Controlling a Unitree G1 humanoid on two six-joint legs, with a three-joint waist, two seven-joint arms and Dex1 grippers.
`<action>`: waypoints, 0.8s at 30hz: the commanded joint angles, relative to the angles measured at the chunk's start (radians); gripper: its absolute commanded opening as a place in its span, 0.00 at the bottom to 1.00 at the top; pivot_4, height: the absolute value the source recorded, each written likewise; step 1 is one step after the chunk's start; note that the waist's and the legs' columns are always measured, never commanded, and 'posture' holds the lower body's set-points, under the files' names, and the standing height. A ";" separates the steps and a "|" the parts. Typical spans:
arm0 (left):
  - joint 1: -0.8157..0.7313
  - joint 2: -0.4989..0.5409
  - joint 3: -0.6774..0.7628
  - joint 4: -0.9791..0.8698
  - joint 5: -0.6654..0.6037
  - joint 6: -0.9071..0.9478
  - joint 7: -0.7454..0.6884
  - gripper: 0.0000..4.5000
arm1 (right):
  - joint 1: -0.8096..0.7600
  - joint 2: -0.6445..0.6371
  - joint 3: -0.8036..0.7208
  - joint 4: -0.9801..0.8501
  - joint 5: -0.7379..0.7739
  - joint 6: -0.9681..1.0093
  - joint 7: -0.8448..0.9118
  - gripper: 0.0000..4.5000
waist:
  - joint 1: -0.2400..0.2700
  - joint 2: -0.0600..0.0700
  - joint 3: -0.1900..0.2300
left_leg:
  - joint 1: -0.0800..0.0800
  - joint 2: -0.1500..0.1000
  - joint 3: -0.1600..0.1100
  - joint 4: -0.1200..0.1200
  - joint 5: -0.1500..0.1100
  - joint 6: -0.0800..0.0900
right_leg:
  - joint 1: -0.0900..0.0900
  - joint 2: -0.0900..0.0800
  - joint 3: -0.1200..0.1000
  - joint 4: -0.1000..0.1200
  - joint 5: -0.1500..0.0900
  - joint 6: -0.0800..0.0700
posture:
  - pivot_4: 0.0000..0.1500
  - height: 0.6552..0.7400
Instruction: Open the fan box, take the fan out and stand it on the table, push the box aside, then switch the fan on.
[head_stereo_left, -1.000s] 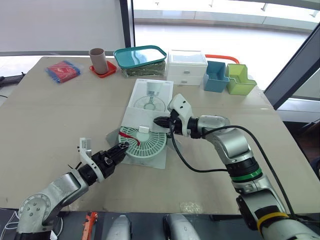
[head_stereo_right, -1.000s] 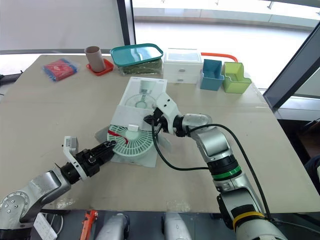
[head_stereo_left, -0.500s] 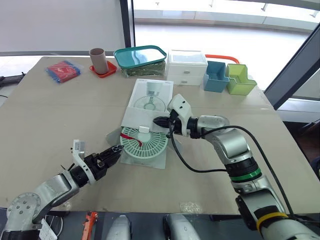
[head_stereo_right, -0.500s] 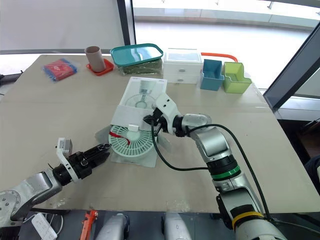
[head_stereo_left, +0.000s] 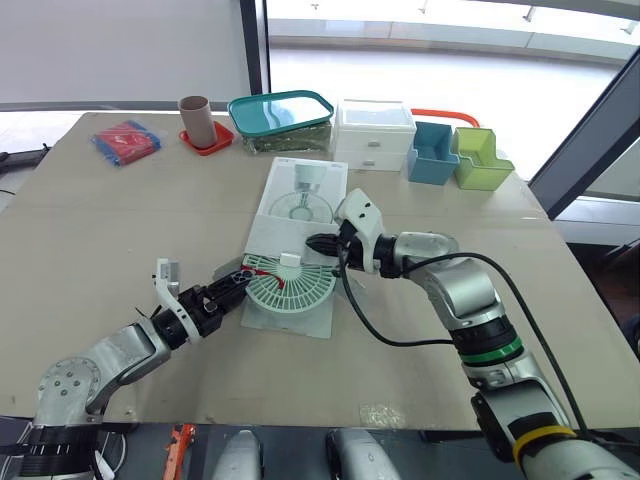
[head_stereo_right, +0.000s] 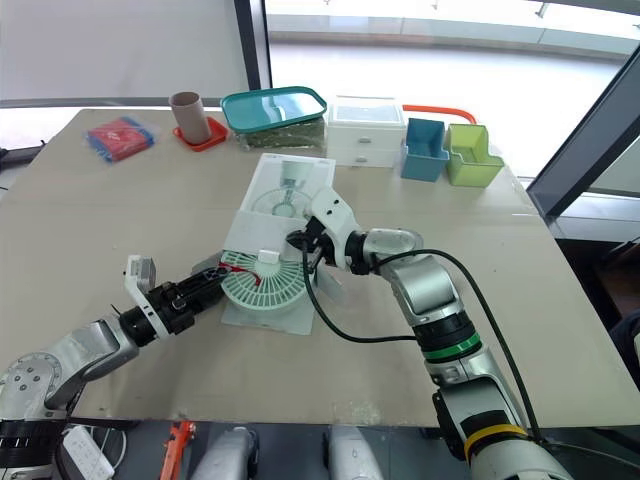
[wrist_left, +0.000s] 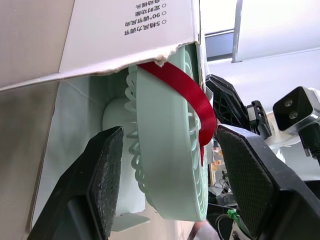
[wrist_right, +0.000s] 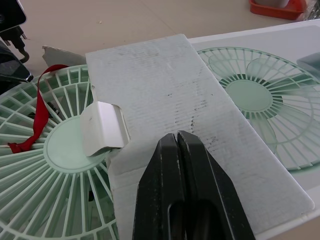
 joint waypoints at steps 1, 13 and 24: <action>-0.015 0.000 0.011 0.003 -0.005 0.017 -0.015 0.70 | 0.017 0.001 0.017 -0.003 -0.012 0.010 -0.007 0.00 | 0.000 0.000 0.000 | 0.000 0.000 0.000 0.000 0.000 0.000 | 0.000 0.000 0.000 0.000 0.000 0.000 | 1.00 1.00; -0.070 -0.055 0.002 0.035 0.031 0.041 -0.015 0.48 | 0.021 0.001 0.016 -0.013 -0.011 0.017 -0.020 0.00 | 0.000 0.000 0.000 | 0.000 0.000 0.000 0.000 0.000 0.000 | 0.000 0.000 0.000 0.000 0.000 0.000 | 1.00 1.00; 0.083 -0.025 0.041 -0.073 -0.047 0.036 0.053 0.35 | 0.025 0.003 0.018 -0.014 -0.012 0.014 -0.021 0.00 | -0.002 0.000 0.000 | 0.000 0.000 0.000 0.000 0.000 0.000 | 0.000 0.000 0.000 0.000 0.000 0.000 | 1.00 1.00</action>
